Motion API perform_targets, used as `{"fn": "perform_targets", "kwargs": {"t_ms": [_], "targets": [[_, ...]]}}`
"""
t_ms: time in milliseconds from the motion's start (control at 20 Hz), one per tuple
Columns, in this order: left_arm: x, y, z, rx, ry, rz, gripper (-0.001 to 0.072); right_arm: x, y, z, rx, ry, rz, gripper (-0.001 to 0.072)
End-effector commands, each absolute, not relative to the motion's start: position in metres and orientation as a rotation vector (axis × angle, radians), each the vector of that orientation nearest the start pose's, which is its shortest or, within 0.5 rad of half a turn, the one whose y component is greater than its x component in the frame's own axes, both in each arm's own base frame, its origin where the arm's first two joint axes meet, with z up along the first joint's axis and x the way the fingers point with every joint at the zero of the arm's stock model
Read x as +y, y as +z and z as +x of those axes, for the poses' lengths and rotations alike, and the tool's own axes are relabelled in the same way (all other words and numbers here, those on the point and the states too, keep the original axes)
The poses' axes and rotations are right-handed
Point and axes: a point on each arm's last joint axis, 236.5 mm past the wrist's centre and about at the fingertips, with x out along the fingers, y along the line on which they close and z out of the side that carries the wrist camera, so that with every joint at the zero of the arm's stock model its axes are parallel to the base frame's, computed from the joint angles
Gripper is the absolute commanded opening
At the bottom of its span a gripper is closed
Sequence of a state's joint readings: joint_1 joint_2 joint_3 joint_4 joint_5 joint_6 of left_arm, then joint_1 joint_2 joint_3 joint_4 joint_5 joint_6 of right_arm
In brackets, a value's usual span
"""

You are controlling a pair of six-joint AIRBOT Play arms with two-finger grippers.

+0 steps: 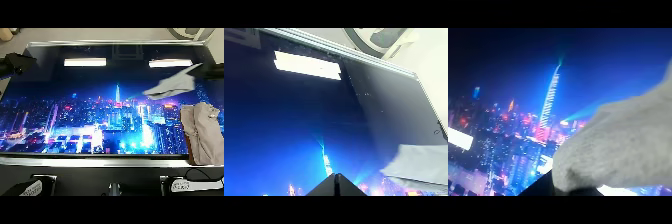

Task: Fold the shirts.

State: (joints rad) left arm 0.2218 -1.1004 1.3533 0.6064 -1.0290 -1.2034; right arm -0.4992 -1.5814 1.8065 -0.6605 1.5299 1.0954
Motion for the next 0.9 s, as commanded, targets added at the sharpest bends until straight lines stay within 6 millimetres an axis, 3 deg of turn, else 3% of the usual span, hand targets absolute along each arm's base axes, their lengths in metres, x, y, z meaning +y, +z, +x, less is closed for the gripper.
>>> {"fn": "perform_targets", "kwargs": {"t_ms": [0,150,250,400,500,700,850], "targets": [[-0.073,0.260,0.432,0.524,-0.485,-0.506,0.0029,-0.109,0.205,0.428,0.847,0.389,0.446,0.0022],[-0.078,0.260,0.431,0.529,-0.496,-0.503,0.0029,-0.159,0.228,0.409,0.766,0.256,0.444,0.0022],[-0.091,0.260,0.428,0.532,-0.532,-0.475,0.0029,-0.184,0.234,0.391,0.751,0.193,0.457,0.0022],[-0.112,0.259,0.424,0.534,-0.587,-0.431,0.0029,-0.198,0.233,0.356,0.798,0.159,0.479,0.0022],[-0.121,0.260,0.422,0.530,-0.612,-0.403,0.0029,-0.201,0.223,0.323,0.907,0.116,0.466,0.0022],[-0.123,0.260,0.421,0.528,-0.618,-0.396,0.0029,-0.246,0.202,0.267,1.090,-0.183,0.379,0.0023],[-0.123,0.260,0.421,0.523,-0.622,-0.379,0.0029,-0.265,0.175,0.230,1.236,-0.334,0.386,0.0023]]}}
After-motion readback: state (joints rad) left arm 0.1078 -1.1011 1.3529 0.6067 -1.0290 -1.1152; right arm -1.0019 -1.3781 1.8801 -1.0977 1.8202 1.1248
